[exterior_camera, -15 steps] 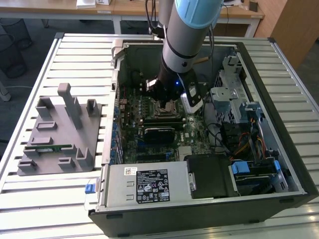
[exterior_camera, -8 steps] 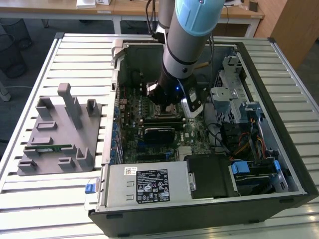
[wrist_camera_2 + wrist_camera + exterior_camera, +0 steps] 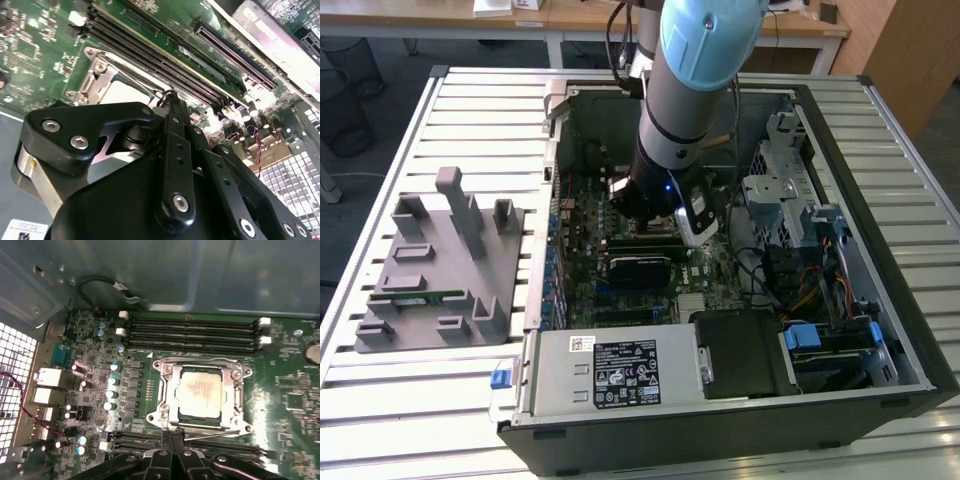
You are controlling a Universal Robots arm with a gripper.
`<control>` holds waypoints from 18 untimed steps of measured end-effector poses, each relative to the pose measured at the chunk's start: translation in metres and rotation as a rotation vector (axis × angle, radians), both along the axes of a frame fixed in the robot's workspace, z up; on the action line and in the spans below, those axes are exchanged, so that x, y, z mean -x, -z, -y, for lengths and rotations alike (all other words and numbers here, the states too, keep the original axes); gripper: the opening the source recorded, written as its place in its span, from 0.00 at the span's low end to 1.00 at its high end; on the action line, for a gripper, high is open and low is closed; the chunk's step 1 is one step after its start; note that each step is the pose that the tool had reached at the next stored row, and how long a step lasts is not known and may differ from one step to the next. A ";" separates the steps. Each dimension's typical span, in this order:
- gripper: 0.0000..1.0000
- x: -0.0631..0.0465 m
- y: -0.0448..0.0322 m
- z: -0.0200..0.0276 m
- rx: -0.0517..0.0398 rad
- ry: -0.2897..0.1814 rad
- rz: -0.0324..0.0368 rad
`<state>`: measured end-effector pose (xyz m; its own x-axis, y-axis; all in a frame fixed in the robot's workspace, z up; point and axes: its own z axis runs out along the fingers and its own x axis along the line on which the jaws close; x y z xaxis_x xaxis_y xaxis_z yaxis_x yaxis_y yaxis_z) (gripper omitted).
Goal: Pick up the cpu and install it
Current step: 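Install the second cpu locking lever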
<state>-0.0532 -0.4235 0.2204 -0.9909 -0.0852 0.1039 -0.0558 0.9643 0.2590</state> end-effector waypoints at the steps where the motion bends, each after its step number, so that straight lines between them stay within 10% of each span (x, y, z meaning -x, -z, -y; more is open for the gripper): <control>1: 0.11 0.002 0.0017 0.0000 0.0000 0.000 0.0000; 18: 0.11 0.010 0.0160 0.0010 -0.0066 0.000 -0.0001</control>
<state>-0.0631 -0.4245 0.2044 -0.9909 -0.0860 0.1034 -0.0558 0.9625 0.2653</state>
